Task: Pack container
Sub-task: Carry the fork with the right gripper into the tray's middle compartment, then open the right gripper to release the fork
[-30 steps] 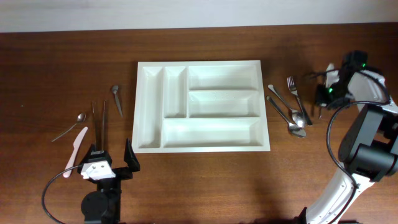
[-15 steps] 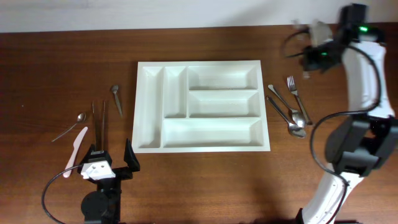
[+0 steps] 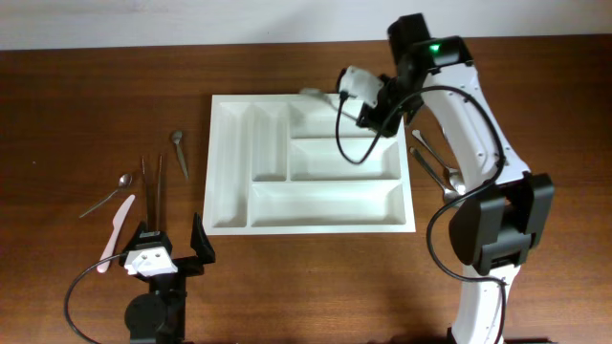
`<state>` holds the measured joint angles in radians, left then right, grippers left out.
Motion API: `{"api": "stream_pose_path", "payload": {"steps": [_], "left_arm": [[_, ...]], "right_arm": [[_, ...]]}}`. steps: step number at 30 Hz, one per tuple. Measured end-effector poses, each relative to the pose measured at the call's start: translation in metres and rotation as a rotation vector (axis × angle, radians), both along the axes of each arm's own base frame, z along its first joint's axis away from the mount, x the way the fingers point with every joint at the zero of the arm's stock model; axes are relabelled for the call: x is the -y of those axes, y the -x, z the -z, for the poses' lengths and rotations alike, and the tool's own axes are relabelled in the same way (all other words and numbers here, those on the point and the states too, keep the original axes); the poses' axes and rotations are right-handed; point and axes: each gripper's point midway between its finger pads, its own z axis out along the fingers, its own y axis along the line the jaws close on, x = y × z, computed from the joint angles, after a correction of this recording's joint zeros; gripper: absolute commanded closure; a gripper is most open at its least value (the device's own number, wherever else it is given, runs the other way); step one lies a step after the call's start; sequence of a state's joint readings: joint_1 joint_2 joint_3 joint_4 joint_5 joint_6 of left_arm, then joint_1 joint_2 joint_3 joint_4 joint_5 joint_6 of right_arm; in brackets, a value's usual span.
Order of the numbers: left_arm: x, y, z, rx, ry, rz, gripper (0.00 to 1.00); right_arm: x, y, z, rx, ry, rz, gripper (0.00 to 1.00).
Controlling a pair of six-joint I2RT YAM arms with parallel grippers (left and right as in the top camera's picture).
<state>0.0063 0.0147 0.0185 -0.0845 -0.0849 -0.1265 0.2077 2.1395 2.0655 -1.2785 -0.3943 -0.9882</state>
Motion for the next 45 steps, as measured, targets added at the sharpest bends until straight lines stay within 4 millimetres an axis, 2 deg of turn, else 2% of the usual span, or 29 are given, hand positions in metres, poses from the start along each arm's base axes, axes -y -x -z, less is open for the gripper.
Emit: {"api": "stream_pose_path", "payload": {"steps": [3, 8, 13, 18, 19, 21, 22, 24, 32, 35, 38, 41, 43, 45], "left_arm": [[0.0, 0.0, 0.0, 0.0, 0.0, 0.0, 0.01], [0.0, 0.0, 0.0, 0.0, 0.0, 0.0, 0.01], [0.0, 0.0, 0.0, 0.0, 0.0, 0.0, 0.01], [0.0, 0.0, 0.0, 0.0, 0.0, 0.0, 0.01], [0.0, 0.0, 0.0, 0.0, 0.0, 0.0, 0.01], [0.0, 0.0, 0.0, 0.0, 0.0, 0.0, 0.01], [0.0, 0.0, 0.0, 0.0, 0.0, 0.0, 0.01], [0.0, 0.0, 0.0, 0.0, 0.0, 0.0, 0.01], [0.0, 0.0, 0.0, 0.0, 0.0, 0.0, 0.01], [0.0, 0.0, 0.0, 0.0, 0.0, 0.0, 0.01], [0.0, 0.0, 0.0, 0.0, 0.0, 0.0, 0.01], [0.0, 0.0, 0.0, 0.0, 0.0, 0.0, 0.01], [0.0, 0.0, 0.0, 0.0, 0.0, 0.0, 0.01], [0.0, 0.0, 0.0, 0.0, 0.0, 0.0, 0.01]], "right_arm": [[-0.002, 0.008, 0.01, 0.012, 0.039, -0.097, 0.96], [0.01, 0.024, 0.038, -0.034, 0.082, -0.177, 0.96], [0.021, 0.034, 0.071, -0.07, 0.089, -0.203, 0.96], [0.022, 0.041, 0.093, -0.085, 0.062, -0.211, 0.95], [0.022, 0.042, 0.097, -0.088, 0.059, -0.212, 0.73], [0.021, 0.041, 0.101, -0.082, 0.051, -0.205, 0.42], [0.02, 0.039, 0.101, -0.075, 0.048, -0.2, 0.28], [0.017, 0.03, 0.099, -0.046, 0.035, -0.174, 0.22], [0.011, 0.004, 0.092, -0.026, -0.014, 0.009, 0.22], [0.011, -0.009, 0.076, -0.033, -0.038, 0.12, 0.26], [0.015, -0.031, 0.047, -0.016, -0.06, 0.269, 0.27], [0.033, -0.052, 0.021, 0.006, -0.061, 0.436, 0.23], [0.055, -0.061, 0.01, 0.003, -0.056, 0.565, 0.22], [0.083, -0.066, 0.007, -0.012, -0.05, 0.686, 0.23]]}}
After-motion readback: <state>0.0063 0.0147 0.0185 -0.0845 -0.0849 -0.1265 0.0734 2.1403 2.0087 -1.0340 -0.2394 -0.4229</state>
